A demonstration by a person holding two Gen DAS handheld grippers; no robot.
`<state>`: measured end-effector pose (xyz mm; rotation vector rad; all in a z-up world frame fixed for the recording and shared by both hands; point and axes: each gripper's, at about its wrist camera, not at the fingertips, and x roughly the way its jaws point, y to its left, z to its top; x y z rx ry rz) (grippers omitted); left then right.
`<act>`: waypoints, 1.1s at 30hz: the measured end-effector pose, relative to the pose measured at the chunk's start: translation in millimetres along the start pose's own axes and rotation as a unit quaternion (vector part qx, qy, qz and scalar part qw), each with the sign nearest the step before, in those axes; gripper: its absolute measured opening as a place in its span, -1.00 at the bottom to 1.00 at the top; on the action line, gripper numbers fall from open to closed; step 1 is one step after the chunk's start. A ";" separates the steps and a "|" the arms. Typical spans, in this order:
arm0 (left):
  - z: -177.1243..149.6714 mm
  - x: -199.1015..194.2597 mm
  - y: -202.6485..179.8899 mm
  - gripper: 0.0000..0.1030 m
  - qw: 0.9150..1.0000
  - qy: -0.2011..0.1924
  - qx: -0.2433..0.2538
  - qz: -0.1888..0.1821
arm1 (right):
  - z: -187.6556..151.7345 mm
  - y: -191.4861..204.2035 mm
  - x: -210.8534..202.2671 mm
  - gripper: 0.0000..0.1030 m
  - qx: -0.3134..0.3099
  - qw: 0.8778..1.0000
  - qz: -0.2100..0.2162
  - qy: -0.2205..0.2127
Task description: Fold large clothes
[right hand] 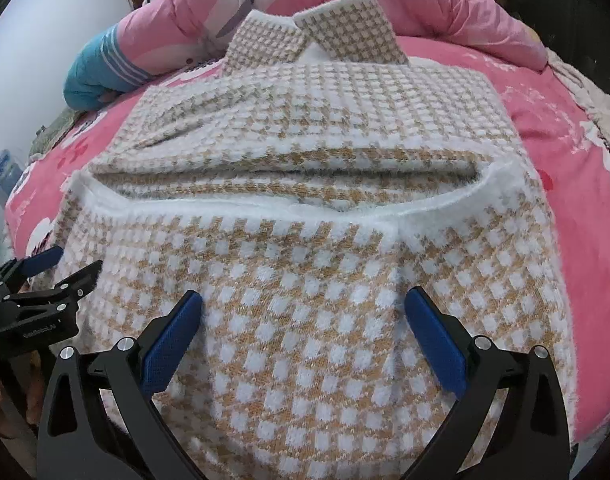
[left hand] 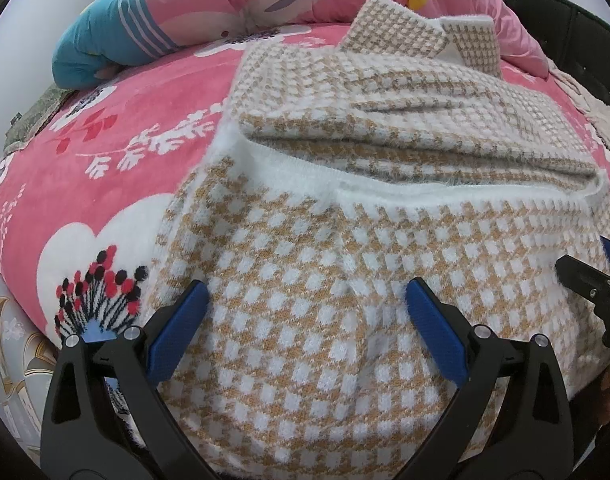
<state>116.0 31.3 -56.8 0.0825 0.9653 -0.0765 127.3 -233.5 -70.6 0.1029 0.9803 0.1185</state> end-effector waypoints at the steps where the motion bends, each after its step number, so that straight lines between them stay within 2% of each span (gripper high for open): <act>1: 0.4 0.3 0.8 0.87 1.000 0.001 0.000 0.001 | 0.3 -0.9 -0.3 0.90 0.002 1.000 0.002 0.002; 12: 1.1 2.4 -0.6 0.87 1.000 0.006 -0.001 0.004 | -2.3 -0.4 -1.1 0.90 0.005 1.000 0.010 0.002; 33: -1.9 -0.2 -3.8 0.87 1.000 -0.005 0.006 0.006 | 0.6 1.9 3.4 0.90 0.009 1.000 -0.011 0.004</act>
